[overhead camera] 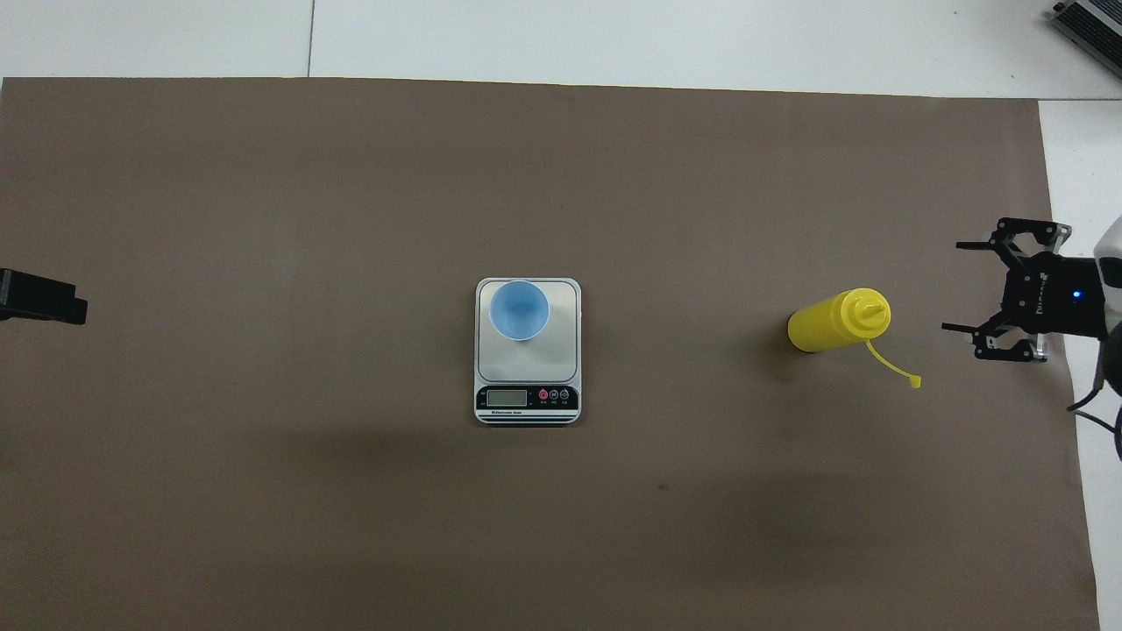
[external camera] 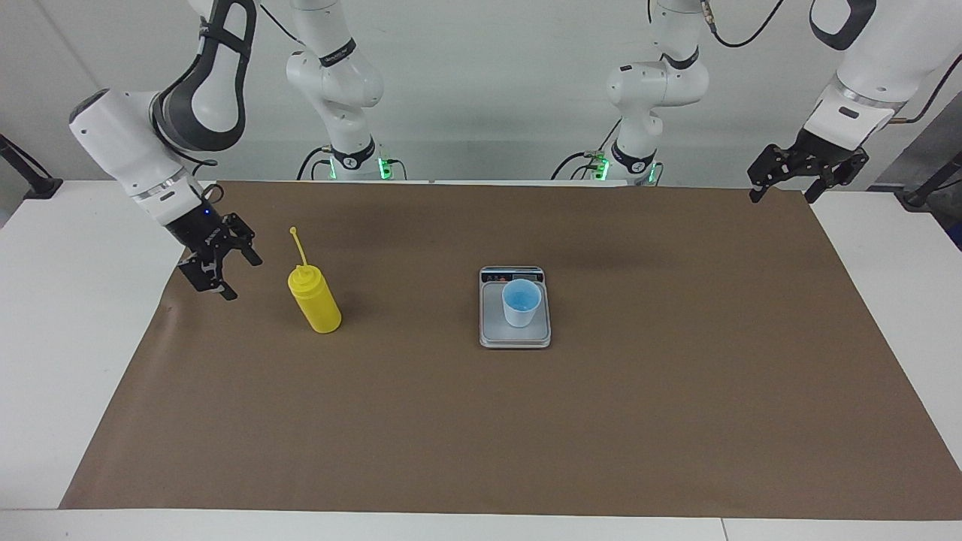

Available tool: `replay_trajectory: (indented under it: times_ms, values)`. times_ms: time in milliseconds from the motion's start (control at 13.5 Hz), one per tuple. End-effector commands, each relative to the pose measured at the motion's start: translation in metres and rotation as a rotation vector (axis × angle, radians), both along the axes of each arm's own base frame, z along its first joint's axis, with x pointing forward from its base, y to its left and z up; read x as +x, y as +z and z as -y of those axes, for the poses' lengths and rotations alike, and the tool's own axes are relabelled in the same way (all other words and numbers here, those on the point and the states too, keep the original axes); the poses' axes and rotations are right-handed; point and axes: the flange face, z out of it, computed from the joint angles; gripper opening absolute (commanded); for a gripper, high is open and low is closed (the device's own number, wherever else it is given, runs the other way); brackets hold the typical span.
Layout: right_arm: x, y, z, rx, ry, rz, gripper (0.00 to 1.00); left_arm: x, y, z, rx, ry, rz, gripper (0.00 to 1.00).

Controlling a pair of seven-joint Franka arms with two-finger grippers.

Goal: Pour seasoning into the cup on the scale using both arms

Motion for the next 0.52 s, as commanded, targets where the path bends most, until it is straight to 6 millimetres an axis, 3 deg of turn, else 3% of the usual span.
replay_trajectory:
  times_ms: [0, 443]
  values:
    - [0.0, 0.02, -0.031, -0.037, -0.072, -0.045, 1.0, -0.01, 0.002, -0.001, -0.009, 0.012, -0.004, 1.0]
    - [0.01, 0.057, -0.077, 0.009, -0.361, -0.154, 1.0, -0.01, 0.001, -0.001, -0.009, 0.012, -0.005, 1.0]
